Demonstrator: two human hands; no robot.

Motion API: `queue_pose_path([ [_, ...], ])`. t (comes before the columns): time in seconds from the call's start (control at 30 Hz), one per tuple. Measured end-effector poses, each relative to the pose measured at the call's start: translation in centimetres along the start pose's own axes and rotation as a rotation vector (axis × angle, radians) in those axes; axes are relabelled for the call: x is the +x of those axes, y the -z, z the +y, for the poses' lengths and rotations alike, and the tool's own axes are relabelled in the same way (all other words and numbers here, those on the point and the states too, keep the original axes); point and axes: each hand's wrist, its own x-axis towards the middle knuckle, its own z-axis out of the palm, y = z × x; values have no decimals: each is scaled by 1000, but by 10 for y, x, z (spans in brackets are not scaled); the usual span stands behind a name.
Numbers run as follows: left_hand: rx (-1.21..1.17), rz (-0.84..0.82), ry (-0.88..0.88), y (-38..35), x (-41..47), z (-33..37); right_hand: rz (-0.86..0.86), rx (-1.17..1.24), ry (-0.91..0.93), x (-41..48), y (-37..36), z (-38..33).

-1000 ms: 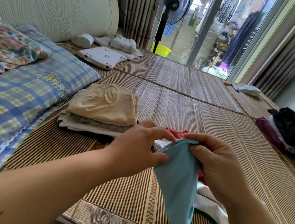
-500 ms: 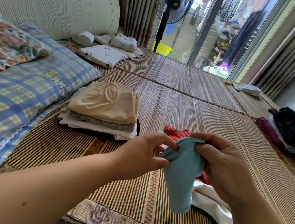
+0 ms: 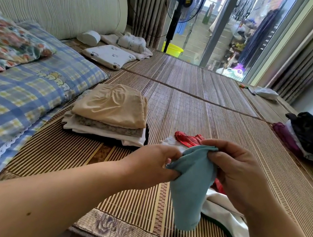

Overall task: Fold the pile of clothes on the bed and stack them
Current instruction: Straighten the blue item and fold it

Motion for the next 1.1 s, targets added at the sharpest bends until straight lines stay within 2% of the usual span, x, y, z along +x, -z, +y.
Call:
queue_pose_path([
  [0.1,247,-57,11,3,-2,-8,3,4,-8,0,2,2],
  [0.23,385,-36,-35,26,-3,-8,37,-52,-34,0,13,9],
  [0.37,395,138,-159,58,-9,0,121,-102,-73,2,25,16],
  [0.43,419,263,-284,69,-13,7,140,-60,-86,3,27,18],
  [0.5,419,324,-328,75,-16,12,133,-21,-86,3,25,16],
  [0.8,98,10,-11,23,-14,8,1,-41,27,2,-5,0],
  [0.93,227,35,14,20,-5,-3,18,-81,4,3,-4,4],
  [1.0,80,75,38,30,-3,-9,78,-80,-14,4,2,8],
  [1.1,-401,162,102,45,-5,-12,141,-33,-38,3,11,10],
])
